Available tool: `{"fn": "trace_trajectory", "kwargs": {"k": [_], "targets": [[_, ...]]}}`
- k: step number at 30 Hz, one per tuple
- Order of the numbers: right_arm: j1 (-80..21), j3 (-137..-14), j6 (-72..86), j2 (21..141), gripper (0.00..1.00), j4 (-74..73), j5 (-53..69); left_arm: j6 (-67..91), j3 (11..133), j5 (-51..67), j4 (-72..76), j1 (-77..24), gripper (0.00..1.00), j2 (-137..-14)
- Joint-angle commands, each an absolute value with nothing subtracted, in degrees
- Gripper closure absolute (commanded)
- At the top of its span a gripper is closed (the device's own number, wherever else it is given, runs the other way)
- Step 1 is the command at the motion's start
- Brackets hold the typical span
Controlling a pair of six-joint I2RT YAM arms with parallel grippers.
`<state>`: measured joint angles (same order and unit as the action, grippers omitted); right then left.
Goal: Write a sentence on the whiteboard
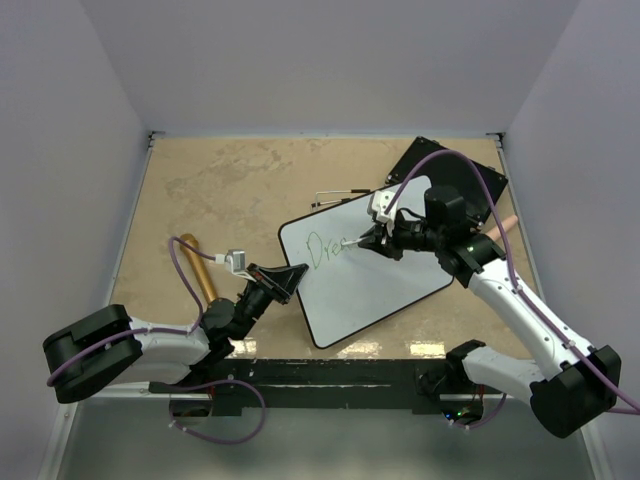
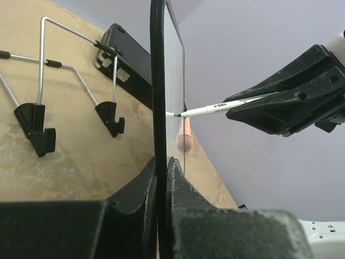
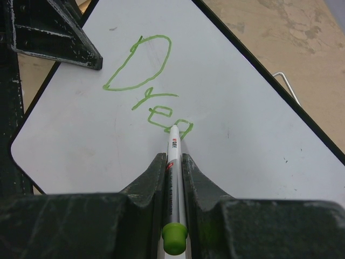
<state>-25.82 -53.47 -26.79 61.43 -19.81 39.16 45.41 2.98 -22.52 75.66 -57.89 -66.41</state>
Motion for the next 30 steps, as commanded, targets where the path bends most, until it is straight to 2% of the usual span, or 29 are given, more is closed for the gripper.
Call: {"fn": "trace_trajectory", "kwargs": {"k": [1,6,13,30], "targets": [[-25.58,-53.96,-27.77,60.30,1.00,-21.36,40.25,37.88,0.44,-21.88,77.78,-58.01,1.00,-66.45],[-25.14,-54.49,-28.30,57.22,1.00,-22.24,44.38,37.88,0.18,-22.24,77.70,-58.10,1.00,-66.53],[-21.62,-54.32,-26.90,55.72,1.00,-20.04,38.77,37.71,0.26,-22.06,77.70,-58.01,1.00,-66.45],[-21.27,-55.02,-27.16,60.47,1.00,-18.20,40.87,37.44,0.18,-21.71,77.43,-58.01,1.00,-66.01]]}}
